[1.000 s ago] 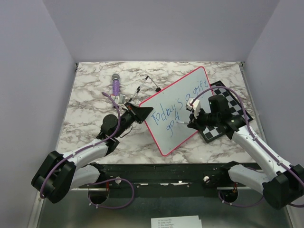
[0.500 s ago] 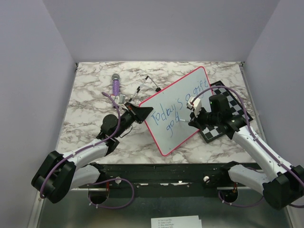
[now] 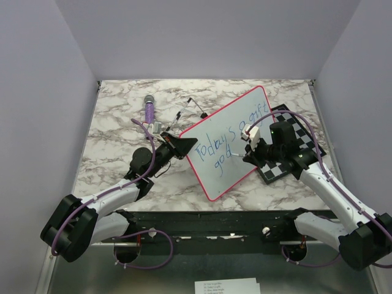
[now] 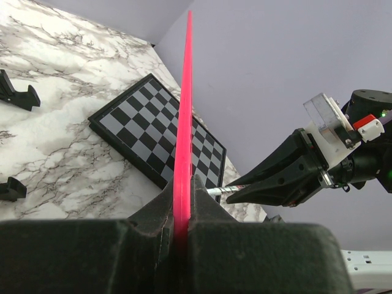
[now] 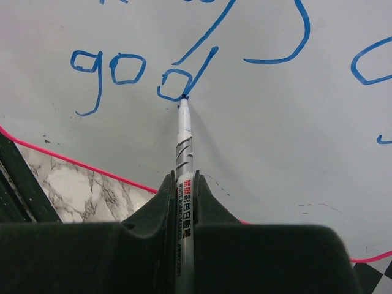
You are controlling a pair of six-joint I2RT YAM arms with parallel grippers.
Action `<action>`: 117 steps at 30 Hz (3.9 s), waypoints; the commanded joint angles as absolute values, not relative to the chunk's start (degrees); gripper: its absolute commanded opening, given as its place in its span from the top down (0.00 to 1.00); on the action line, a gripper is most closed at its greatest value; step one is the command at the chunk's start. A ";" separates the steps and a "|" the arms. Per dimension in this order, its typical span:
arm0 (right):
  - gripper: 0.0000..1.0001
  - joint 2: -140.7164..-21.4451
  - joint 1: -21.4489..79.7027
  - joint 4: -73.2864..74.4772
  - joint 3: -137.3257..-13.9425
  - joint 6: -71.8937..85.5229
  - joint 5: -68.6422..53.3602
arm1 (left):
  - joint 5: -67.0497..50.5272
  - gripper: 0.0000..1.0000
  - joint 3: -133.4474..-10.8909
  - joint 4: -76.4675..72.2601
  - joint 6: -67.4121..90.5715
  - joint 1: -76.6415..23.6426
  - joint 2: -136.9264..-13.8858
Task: Write a sentence on the whiteboard
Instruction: Write a sentence on the whiteboard, then put down the whiteboard on the whiteboard stand.
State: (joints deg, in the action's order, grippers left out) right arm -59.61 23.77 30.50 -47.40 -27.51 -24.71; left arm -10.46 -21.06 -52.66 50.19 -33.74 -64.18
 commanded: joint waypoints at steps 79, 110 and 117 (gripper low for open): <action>0.99 -37.79 1.58 31.03 -47.20 -23.20 -48.33 | -16.61 1.00 -50.09 -51.94 46.85 -24.71 -69.87; 0.99 -40.08 1.32 31.73 -46.67 -23.82 -49.75 | -14.76 1.00 -41.66 -56.86 43.15 -4.75 -67.67; 0.99 -40.52 1.32 31.73 -46.58 -23.99 -50.01 | -15.03 1.00 -40.08 -58.36 44.74 -4.57 -68.12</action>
